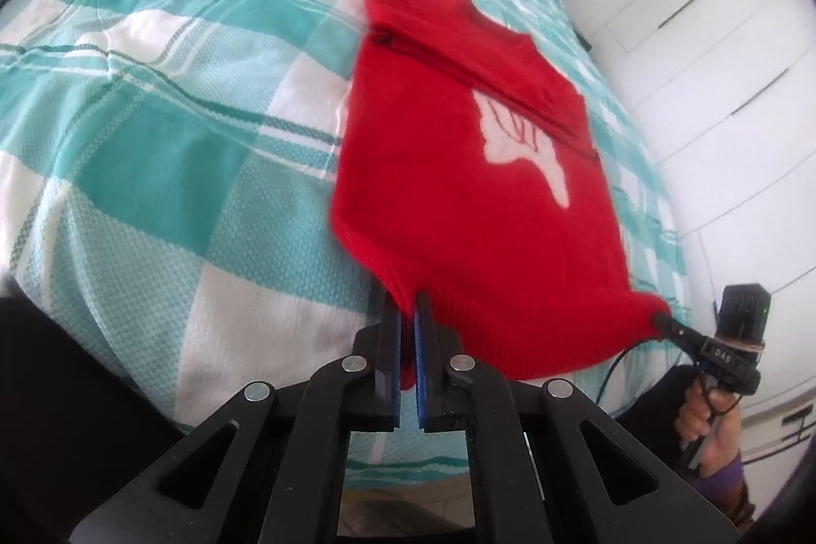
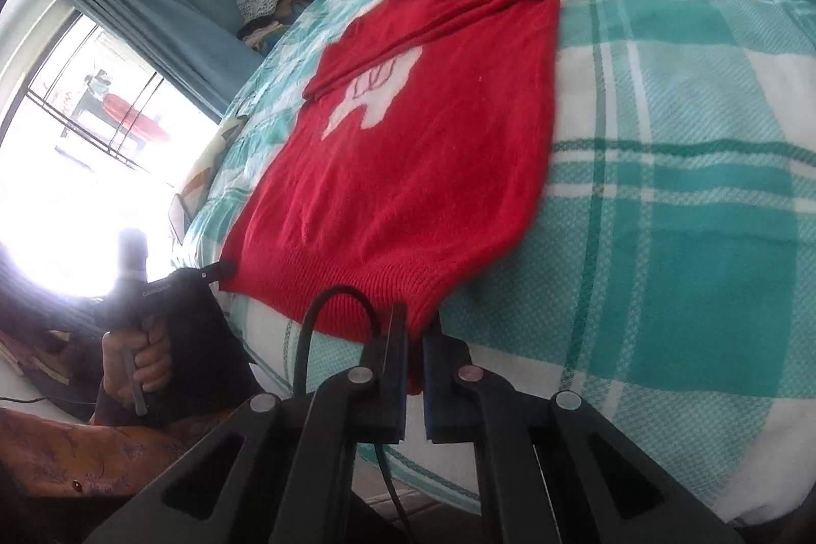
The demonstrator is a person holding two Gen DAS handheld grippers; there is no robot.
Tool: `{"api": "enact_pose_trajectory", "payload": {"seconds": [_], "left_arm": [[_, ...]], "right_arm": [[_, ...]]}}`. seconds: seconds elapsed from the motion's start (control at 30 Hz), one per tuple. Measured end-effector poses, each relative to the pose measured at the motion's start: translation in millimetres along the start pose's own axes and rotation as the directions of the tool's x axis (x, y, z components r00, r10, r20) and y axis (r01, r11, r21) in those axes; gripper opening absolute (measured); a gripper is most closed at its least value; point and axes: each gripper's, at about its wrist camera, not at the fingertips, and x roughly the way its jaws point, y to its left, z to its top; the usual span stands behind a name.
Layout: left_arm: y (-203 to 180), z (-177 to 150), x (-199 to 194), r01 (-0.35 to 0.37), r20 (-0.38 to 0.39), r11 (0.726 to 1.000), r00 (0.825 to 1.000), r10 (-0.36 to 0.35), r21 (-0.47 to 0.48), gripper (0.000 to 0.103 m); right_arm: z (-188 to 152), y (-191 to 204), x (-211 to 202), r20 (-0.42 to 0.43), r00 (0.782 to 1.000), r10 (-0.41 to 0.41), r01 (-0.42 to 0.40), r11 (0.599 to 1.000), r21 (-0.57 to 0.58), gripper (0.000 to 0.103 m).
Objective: Fold small clothes
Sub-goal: 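Lift the hem with both grippers, fold it onto the collar, release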
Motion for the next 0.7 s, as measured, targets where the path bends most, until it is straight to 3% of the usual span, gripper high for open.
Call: {"api": "enact_pose_trajectory", "payload": {"seconds": [0.23,0.37,0.53,0.7], "left_arm": [[-25,110,18,0.062,0.161,0.998,0.985,-0.064,0.014,0.002],[-38,182,50,0.025,0.203,0.999,0.979,-0.030,0.029,0.002],[-33,254,108,-0.018,0.178,1.000,0.984,0.020,-0.016,0.002],[-20,297,165,-0.078,0.129,0.996,0.988,0.082,-0.037,0.002]], "right_arm": [[94,7,5,0.225,0.972,-0.064,0.077,0.996,-0.053,0.004],[162,2,26,0.324,0.943,-0.073,0.090,0.995,-0.037,0.004],[241,-24,63,0.354,0.930,-0.099,0.097,0.995,0.022,0.004],[291,-58,107,0.314,0.941,-0.125,0.108,0.992,0.070,0.004]]}}
